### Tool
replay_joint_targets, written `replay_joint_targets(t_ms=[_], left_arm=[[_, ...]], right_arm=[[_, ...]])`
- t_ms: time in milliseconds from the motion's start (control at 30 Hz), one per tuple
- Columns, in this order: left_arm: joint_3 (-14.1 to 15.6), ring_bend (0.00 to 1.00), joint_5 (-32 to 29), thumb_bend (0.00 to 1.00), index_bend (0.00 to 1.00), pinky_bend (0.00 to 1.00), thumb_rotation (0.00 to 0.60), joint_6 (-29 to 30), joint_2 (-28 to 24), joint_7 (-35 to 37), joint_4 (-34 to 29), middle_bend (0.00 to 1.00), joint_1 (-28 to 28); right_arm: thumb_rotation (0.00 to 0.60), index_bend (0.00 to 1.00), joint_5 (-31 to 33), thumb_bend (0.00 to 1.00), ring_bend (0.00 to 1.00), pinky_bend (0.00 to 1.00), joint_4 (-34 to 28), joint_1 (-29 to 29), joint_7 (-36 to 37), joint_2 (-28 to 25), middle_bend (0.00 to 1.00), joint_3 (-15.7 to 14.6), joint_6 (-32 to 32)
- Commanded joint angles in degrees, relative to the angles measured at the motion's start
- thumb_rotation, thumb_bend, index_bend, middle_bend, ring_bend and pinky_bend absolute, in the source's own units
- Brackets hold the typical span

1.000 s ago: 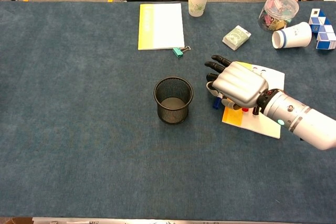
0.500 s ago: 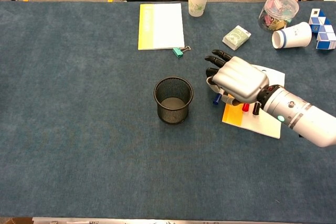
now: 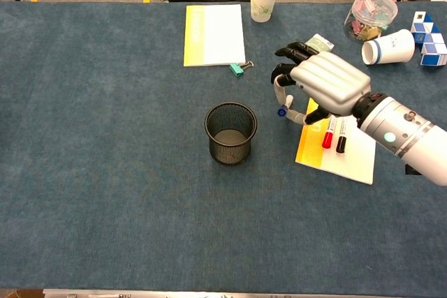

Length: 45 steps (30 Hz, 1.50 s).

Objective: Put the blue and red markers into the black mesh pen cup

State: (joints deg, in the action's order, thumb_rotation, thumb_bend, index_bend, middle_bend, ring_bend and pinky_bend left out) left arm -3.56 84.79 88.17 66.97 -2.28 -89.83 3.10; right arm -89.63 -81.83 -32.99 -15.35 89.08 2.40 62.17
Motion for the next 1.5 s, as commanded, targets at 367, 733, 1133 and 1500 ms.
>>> replay_joint_targets(t_ms=[367, 733, 1133, 1500], left_arm=[[-0.05, 0.20, 0.40, 0.36, 0.31, 0.10, 0.600, -0.10, -0.34, -0.88, -0.90, 0.21, 0.34], [0.01, 0.20, 0.60, 0.36, 0.31, 0.10, 0.600, 0.33, -0.92, -1.24, -1.61, 0.21, 0.15], [0.36, 0.20, 0.46, 0.36, 0.31, 0.10, 0.600, -0.18, -1.05, -1.72, -2.01, 0.21, 0.11], [0.50, 0.20, -0.03, 0.36, 0.31, 0.10, 0.600, -0.74, -0.67, -1.55, -1.47, 0.21, 0.12]], right_arm=[[0.600, 0.60, -2.43, 0.32, 0.07, 0.00, -15.23, -1.47, 17.88, -7.50, 0.34, 3.39, 3.42], [0.600, 0.60, -3.49, 0.32, 0.07, 0.00, -22.19, -3.30, 26.84, -9.18, 0.34, 3.27, 2.04], [0.600, 0.60, -2.10, 0.32, 0.07, 0.00, -23.69, -2.72, 29.34, -13.11, 0.34, 0.61, -0.18], [0.600, 0.60, 1.70, 0.32, 0.07, 0.00, -18.29, -3.72, 24.33, -9.65, 0.34, 0.50, -3.98]])
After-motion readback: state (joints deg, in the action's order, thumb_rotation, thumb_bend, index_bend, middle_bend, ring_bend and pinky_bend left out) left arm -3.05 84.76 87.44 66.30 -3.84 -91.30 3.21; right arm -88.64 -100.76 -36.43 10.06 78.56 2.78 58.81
